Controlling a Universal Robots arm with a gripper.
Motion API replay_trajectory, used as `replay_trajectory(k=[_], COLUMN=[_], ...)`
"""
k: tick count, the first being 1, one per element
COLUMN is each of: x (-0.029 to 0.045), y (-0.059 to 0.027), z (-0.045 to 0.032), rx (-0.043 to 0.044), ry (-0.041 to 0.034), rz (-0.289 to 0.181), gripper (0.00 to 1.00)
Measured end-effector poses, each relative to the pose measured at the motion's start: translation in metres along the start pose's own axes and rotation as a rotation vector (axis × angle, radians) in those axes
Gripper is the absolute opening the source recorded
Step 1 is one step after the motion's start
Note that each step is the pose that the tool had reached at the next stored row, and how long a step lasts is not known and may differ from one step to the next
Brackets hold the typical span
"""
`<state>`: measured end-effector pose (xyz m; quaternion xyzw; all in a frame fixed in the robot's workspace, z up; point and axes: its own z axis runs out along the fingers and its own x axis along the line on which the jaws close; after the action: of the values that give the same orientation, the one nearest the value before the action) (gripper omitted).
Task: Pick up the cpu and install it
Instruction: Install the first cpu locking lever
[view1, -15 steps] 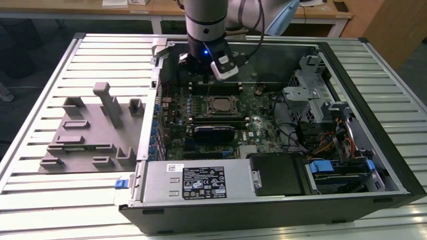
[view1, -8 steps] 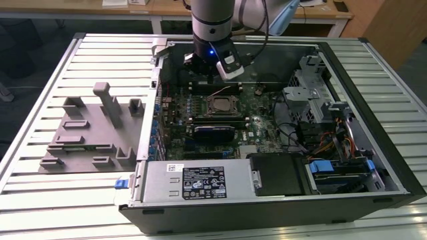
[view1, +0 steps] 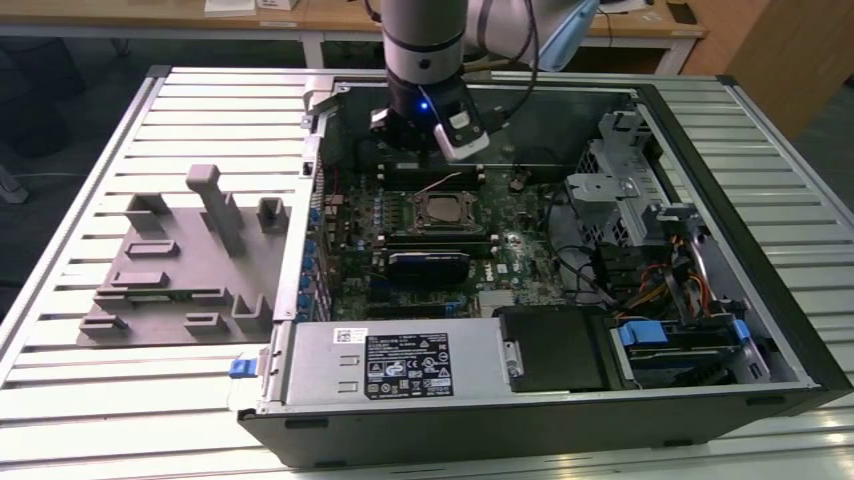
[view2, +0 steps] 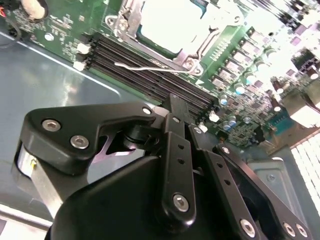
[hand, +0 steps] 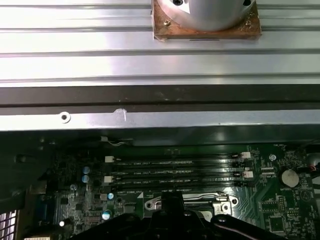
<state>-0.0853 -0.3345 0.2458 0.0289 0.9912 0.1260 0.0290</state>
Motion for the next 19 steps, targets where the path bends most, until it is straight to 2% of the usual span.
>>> replay_trajectory(k=[2, 4, 9, 11, 15, 19], x=[0.0000, 0.0002, 0.0004, 0.0005, -0.0010, -0.0013], y=[-0.0003, -0.0009, -0.0023, -0.0028, -0.0031, -0.0030], z=[0.0012, 0.0031, 0.0088, 0.0104, 0.0119, 0.0119], rx=[-0.0010, -0.0003, 0.0046, 0.0059, 0.0072, 0.0074], ry=[-0.0094, -0.0139, -0.0361, -0.0425, -0.0483, -0.0490], rz=[0.000, 0.014, 0.099, 0.123, 0.146, 0.148], gripper=[0.11, 0.11, 0.11, 0.11, 0.11, 0.11])
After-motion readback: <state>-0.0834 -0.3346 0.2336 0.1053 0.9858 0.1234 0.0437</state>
